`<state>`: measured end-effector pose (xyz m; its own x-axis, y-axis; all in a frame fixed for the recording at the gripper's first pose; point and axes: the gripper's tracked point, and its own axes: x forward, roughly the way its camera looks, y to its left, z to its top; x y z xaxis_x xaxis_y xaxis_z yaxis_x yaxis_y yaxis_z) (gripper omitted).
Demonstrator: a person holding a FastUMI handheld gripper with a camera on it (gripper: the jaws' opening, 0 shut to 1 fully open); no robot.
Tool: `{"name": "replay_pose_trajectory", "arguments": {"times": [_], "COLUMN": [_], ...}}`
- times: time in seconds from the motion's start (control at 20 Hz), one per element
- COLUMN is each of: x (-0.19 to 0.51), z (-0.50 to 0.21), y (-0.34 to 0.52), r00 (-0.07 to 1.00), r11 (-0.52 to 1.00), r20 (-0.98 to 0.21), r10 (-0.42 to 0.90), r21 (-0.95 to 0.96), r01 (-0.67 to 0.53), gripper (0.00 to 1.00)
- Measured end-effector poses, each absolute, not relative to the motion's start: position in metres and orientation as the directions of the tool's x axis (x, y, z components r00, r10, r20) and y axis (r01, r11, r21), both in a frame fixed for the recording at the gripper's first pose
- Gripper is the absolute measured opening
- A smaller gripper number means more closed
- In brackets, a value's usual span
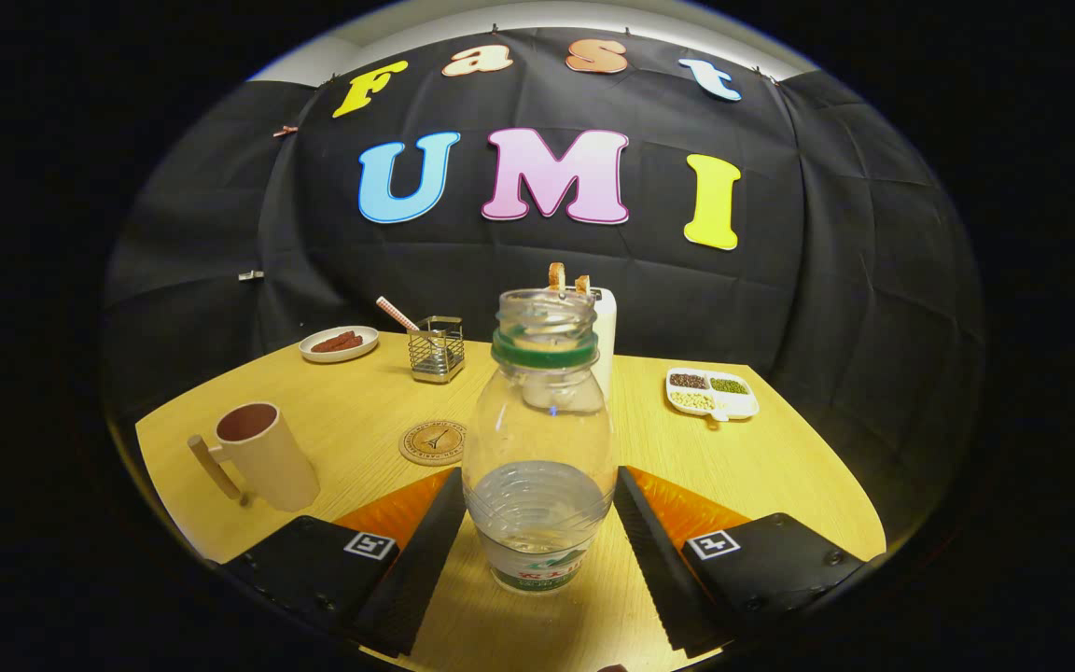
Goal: Take the bottle from table, then pour the juice into the cup, finally place the bottle on the coaster
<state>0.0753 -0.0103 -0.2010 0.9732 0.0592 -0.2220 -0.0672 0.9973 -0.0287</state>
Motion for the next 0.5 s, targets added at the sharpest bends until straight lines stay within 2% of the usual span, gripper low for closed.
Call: {"name": "replay_pose_trajectory", "arguments": {"times": [0.2,0.35,0.5], "x": [0.0797,0.0815,0.0801], "z": [-0.2047,-0.2036,-0.2045], "y": [-0.0118,-0.0111,-0.0088], "r00": [0.971,0.972,0.97], "r11": [0.997,0.996,0.996], "r20": [-0.229,-0.222,-0.229], "r10": [0.07,0.077,0.086], "r21": [-0.021,-0.022,-0.013], "r01": [-0.077,-0.084,-0.091], "gripper": [0.94,0.81,0.8]}}
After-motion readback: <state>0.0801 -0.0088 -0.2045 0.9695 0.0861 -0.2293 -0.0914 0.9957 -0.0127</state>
